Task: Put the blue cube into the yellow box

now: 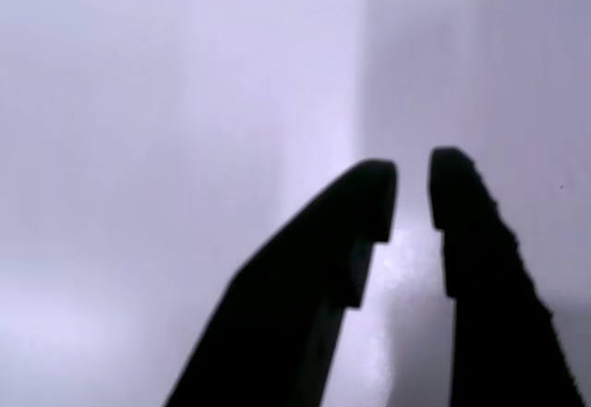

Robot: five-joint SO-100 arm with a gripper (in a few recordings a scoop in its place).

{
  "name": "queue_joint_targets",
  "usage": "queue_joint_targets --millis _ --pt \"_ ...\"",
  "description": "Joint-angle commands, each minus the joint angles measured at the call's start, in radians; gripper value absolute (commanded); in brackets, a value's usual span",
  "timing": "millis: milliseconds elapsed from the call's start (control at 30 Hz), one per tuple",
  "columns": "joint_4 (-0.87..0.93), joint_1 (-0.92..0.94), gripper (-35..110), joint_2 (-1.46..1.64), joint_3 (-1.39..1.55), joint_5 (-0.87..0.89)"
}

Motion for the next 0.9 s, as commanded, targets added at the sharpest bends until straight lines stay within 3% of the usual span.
queue_joint_targets --millis 0,133,367,433,867 --pt "-0.057 -0.017 0 0.118 0.098 -0.028" --pt "-0.041 0.023 0 0.161 0.201 -0.110" --pt "0.196 0.034 0 0.176 0.201 -0.158" --pt "0.201 0.048 0 0.175 0.201 -0.081" --pt "0.201 0.061 1 0.173 0.201 -0.077"
